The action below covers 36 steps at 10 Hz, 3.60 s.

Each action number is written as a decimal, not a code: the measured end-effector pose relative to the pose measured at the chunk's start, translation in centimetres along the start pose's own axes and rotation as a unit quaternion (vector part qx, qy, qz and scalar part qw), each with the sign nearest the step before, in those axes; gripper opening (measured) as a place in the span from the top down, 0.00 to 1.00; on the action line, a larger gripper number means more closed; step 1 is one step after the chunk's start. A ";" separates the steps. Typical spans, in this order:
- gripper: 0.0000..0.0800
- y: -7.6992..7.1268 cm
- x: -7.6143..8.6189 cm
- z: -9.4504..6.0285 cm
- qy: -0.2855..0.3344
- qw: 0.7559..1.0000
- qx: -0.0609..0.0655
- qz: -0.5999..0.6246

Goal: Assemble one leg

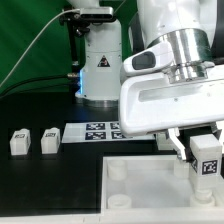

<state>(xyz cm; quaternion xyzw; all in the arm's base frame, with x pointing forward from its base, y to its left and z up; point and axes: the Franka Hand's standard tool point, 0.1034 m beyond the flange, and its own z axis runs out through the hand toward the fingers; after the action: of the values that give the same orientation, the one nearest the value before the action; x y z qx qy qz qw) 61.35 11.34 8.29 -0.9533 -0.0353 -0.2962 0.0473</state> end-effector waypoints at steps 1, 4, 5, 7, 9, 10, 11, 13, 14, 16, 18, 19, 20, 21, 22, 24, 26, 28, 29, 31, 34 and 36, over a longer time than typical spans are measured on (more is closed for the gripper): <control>0.64 -0.1 0.0 0.0 0.001 1.000 0.000 0.000; 0.64 0.1 -0.9 0.7 -0.005 1.000 -0.001 -0.002; 0.64 0.1 -1.0 0.8 0.000 1.000 -0.002 -0.003; 0.64 0.1 -1.0 0.8 0.008 1.000 -0.003 -0.003; 0.64 0.0 -1.1 0.8 0.023 1.000 -0.013 0.017; 0.64 0.0 -1.0 0.8 0.010 1.000 -0.015 0.015; 0.64 0.0 -1.3 1.0 -0.010 1.000 -0.012 0.017; 0.33 0.0 -1.5 1.1 -0.014 1.000 -0.012 0.017; 0.33 0.0 -1.6 1.1 -0.016 1.000 -0.011 0.017; 0.19 0.0 -1.7 1.2 -0.016 1.000 -0.012 0.017; 0.19 0.0 -1.7 1.2 -0.017 1.000 -0.012 0.017; 0.19 0.0 -1.7 1.2 -0.017 1.000 -0.012 0.017; 0.19 0.0 -1.7 1.2 -0.017 1.000 -0.012 0.017; 0.19 0.0 -1.6 1.1 -0.018 1.000 -0.011 0.017; 0.19 0.0 -0.6 0.5 -0.040 0.999 -0.007 0.019; 0.19 0.2 1.7 -0.2 -0.059 0.998 -0.002 0.024; 0.19 0.3 2.1 0.3 -0.142 0.989 0.011 0.029; 0.19 0.6 1.7 0.1 -0.245 0.968 0.024 0.043; 0.19 0.6 1.9 0.0 -0.294 0.954 0.032 0.047; 0.19 0.6 1.0 0.0 -0.377 0.923 0.039 0.062; 0.23 0.6 0.9 0.4 -0.382 0.921 0.037 0.068; 0.45 0.6 0.9 0.4 -0.383 0.919 0.030 0.086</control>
Offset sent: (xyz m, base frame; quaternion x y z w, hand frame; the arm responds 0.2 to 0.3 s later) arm 0.0000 -0.0058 -0.0141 -0.0155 0.0279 -0.0139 0.9994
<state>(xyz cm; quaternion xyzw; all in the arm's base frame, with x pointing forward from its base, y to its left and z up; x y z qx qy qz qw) 62.34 10.84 8.44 -0.9914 0.0223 0.0978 0.0844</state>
